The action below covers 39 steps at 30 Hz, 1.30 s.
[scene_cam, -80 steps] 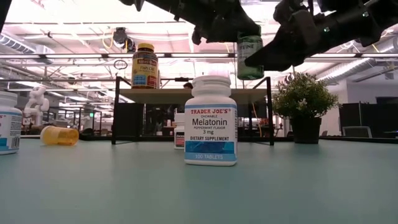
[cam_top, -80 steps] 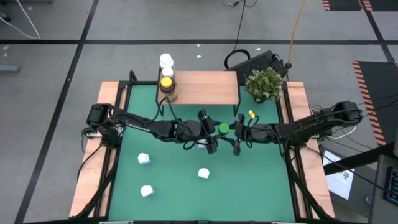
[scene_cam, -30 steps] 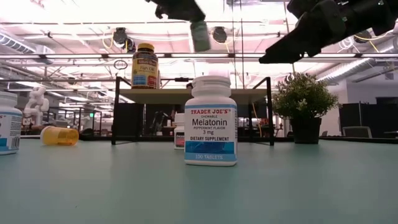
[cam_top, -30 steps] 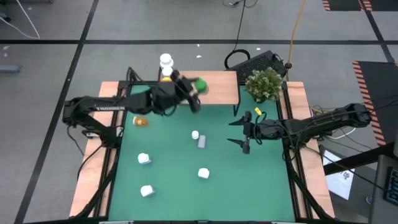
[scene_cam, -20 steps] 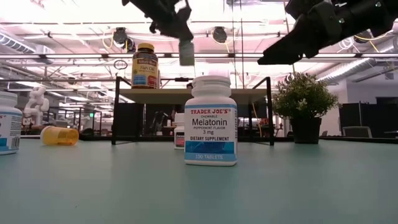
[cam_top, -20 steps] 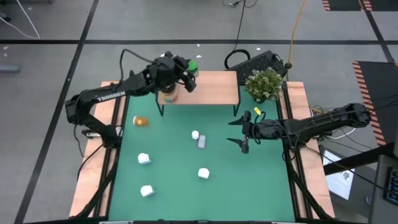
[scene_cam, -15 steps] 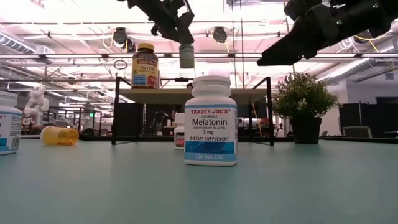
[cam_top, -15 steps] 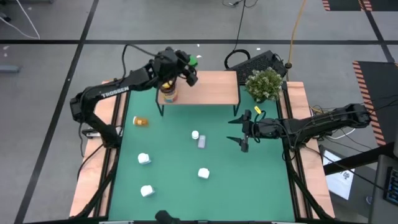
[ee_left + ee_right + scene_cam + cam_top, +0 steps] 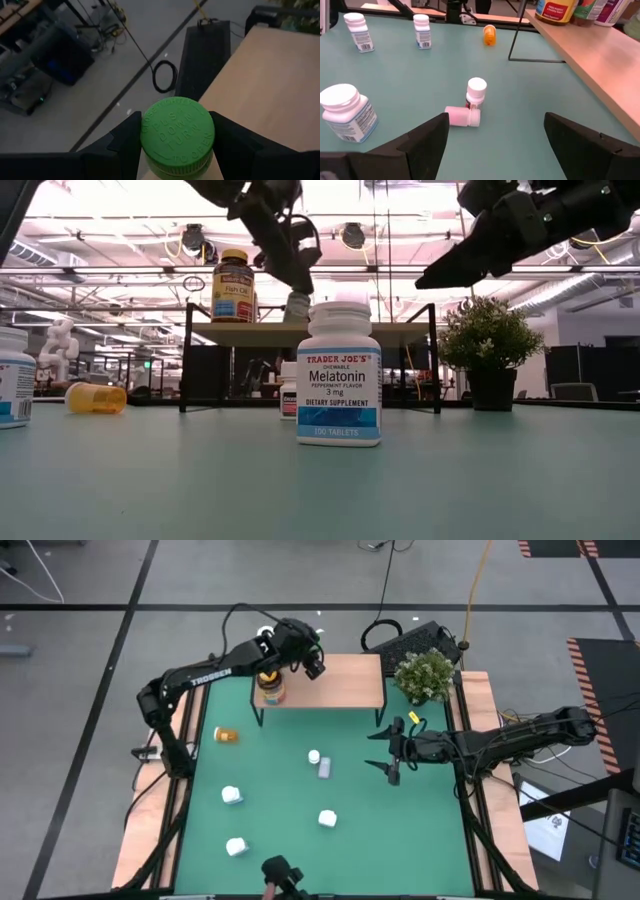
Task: Pick and place medicine bottles onto shelf by color
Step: Put the green pill bottle on the shelf
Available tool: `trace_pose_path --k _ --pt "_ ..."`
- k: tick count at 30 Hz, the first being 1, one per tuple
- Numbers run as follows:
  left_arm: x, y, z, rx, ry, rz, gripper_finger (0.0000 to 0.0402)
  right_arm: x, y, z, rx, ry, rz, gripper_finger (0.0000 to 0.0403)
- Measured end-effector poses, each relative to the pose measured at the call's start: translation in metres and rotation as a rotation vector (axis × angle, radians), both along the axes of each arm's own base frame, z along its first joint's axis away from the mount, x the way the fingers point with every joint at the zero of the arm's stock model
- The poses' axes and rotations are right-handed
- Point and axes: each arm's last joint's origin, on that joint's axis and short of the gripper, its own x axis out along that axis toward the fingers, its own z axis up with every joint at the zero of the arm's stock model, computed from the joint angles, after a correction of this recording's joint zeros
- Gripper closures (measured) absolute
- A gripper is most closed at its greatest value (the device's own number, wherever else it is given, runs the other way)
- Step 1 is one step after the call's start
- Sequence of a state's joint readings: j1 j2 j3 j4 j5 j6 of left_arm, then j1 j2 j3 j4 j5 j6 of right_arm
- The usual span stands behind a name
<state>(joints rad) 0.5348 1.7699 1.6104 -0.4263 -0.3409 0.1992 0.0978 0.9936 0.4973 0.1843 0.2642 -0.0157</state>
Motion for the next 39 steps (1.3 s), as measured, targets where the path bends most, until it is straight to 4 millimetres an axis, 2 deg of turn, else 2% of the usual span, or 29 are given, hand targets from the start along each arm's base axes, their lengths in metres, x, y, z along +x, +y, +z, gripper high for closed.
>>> trace_pose_path --k 8,15,24,39 --pt "-0.011 0.014 -0.007 -0.068 0.009 0.085 0.0203 0.0 0.0 -0.001 0.003 0.01 -0.002 0.0085" --pt "-0.012 0.014 -0.008 -0.074 0.014 0.087 0.0168 0.0 0.0 -0.001 0.006 0.01 -0.003 0.0085" --pt "-0.011 0.012 -0.008 -0.063 0.032 0.067 0.0173 -0.001 0.0 -0.002 0.006 0.017 -0.004 0.0085" --pt "-0.011 0.012 -0.006 -0.044 0.041 0.052 0.0107 -0.001 0.0 -0.003 0.026 0.033 -0.01 0.0085"
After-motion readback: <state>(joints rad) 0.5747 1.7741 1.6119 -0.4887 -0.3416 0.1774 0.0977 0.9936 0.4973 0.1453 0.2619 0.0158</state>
